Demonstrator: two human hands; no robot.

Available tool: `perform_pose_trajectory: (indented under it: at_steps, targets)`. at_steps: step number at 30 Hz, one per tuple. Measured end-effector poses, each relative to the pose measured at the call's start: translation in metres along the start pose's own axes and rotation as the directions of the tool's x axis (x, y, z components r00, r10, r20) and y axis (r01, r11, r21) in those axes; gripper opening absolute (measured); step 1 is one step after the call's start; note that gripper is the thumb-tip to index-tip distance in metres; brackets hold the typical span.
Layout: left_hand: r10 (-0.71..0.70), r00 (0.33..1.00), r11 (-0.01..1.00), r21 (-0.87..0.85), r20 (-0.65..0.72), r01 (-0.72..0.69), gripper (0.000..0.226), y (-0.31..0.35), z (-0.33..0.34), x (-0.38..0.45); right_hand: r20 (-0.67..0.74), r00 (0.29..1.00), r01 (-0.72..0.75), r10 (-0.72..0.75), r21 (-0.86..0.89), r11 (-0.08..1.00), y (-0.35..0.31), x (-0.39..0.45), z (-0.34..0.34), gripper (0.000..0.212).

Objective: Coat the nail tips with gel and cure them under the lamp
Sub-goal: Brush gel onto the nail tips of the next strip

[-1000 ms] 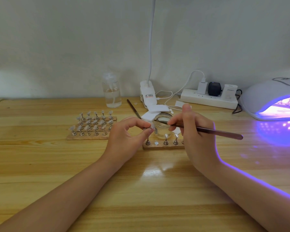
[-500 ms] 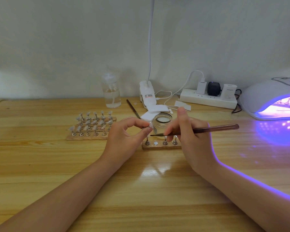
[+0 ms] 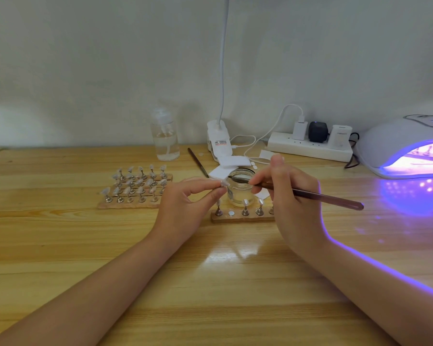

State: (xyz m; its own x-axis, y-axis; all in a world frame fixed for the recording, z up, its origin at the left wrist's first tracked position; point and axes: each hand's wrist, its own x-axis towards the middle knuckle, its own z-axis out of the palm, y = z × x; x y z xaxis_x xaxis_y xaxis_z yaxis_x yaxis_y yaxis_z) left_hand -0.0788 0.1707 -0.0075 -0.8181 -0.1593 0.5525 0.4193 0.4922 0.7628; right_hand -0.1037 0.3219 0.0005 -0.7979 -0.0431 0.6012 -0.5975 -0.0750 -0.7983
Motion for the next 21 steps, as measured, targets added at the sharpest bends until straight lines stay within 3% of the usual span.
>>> perform_pose_trajectory:
  at_steps: [5,21]
  targets:
    - [-0.035,0.999,0.999,0.018,-0.025,0.035,0.019,0.0043,0.0007,-0.0014,0.018,1.000,0.024,-0.023,-0.018,1.000,0.0005,0.0001,0.0008,0.040]
    - [0.078,0.997,0.995,0.054,0.011,-0.078,0.011,0.0004,0.0016,-0.0011,0.023,1.000,-0.001,0.002,-0.056,0.998,0.0000,0.0009,0.0032,0.039]
